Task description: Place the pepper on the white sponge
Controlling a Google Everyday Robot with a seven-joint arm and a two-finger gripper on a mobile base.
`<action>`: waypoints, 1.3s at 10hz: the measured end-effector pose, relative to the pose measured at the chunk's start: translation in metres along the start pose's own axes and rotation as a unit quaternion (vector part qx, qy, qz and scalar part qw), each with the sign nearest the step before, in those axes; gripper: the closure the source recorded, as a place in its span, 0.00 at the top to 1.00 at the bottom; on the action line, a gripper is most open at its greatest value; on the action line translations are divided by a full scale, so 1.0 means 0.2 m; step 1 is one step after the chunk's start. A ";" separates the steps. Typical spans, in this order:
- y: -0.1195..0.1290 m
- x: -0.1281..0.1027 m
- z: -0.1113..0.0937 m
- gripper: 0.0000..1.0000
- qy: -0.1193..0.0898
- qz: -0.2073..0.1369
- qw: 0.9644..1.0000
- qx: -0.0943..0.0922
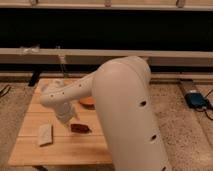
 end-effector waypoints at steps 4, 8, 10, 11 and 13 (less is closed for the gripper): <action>0.00 0.04 0.05 0.66 0.016 -0.001 1.000 -0.006; 0.02 0.06 0.15 0.65 0.039 0.008 0.999 0.000; 0.00 0.08 0.18 0.47 0.050 0.022 0.998 0.007; 0.00 0.08 0.19 0.37 0.052 0.025 0.998 0.011; -0.01 0.08 0.17 0.19 0.052 0.036 0.998 0.016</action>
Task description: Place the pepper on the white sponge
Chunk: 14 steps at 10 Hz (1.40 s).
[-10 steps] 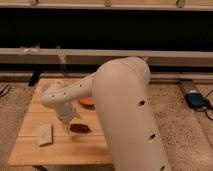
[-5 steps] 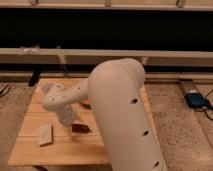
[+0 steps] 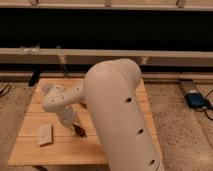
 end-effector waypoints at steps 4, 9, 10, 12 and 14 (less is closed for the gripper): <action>0.04 -0.03 -0.17 0.00 -0.023 0.011 1.000 0.008; 0.42 -0.16 -0.58 0.00 -0.070 -0.018 0.997 -0.001; 0.53 -0.20 -0.65 0.00 -0.075 -0.031 0.997 -0.005; 0.68 -0.30 -0.73 0.00 -0.079 -0.058 0.995 -0.013; 0.72 -0.37 -0.70 0.00 -0.074 -0.068 0.995 -0.019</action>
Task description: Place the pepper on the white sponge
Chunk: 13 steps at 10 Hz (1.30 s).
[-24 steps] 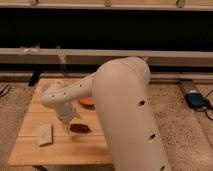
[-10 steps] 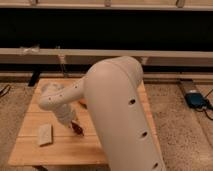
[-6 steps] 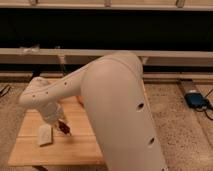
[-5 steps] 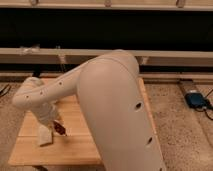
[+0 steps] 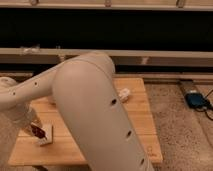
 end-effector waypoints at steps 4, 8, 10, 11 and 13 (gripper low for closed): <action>-0.02 -0.08 0.20 0.00 0.020 -0.008 1.000 -0.009; -0.03 -0.07 0.23 0.00 0.029 -0.009 0.999 -0.011; -0.04 -0.07 0.25 0.00 0.032 -0.008 0.999 -0.010; -0.06 -0.06 0.28 0.00 0.036 -0.006 0.999 -0.005; -0.06 -0.06 0.31 0.05 0.040 -0.004 0.999 -0.002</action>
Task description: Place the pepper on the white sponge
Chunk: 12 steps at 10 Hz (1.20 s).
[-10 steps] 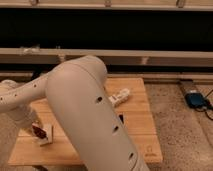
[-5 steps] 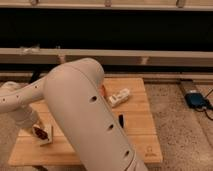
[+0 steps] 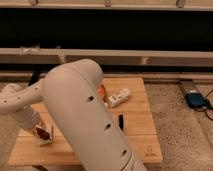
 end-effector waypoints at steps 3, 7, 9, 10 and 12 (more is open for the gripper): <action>-0.04 0.00 0.02 0.35 0.001 0.011 1.000 0.002; -0.06 -0.01 0.03 0.73 -0.001 0.021 1.000 0.003; -0.06 -0.01 0.03 0.79 -0.002 0.021 1.000 0.003; -0.06 -0.01 0.03 0.79 -0.002 0.021 1.000 0.003; -0.05 -0.01 0.03 0.79 -0.001 0.020 1.000 0.002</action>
